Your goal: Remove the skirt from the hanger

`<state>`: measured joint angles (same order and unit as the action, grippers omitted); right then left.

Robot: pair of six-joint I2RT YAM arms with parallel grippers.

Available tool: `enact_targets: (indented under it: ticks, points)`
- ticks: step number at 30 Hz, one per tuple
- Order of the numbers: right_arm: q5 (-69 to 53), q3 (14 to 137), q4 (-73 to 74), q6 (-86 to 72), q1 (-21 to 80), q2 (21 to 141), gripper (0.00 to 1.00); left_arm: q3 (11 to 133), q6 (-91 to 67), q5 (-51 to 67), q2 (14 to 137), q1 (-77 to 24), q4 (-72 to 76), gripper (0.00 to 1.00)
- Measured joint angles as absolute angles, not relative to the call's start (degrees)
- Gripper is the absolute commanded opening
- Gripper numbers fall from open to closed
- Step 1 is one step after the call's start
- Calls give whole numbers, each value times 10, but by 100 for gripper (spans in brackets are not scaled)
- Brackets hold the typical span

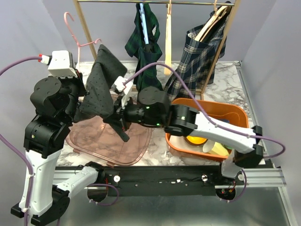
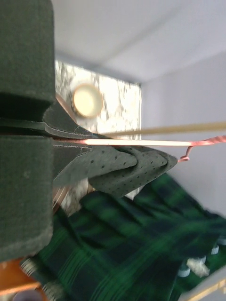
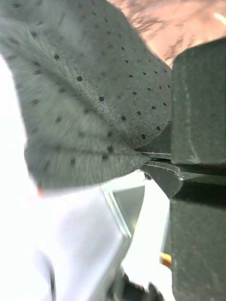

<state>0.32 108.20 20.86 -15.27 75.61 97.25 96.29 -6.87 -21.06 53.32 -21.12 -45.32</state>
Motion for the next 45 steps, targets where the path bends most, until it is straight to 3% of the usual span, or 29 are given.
enact_targets:
  ticks: [9, 24, 32, 45]
  points:
    - [-154, 1007, 178, -85, 755, 848, 1, 961, -28, -347, 533, -211, -395, 0]
    - [-206, 949, 100, -60, 756, 807, 1, 961, 17, -438, 526, -211, -335, 0]
    - [-77, 727, -80, -107, 759, 661, 1, 964, 25, -457, 528, -215, -316, 0]
    - [36, 649, -150, -109, 762, 583, 1, 961, 59, -522, 561, -215, -291, 0]
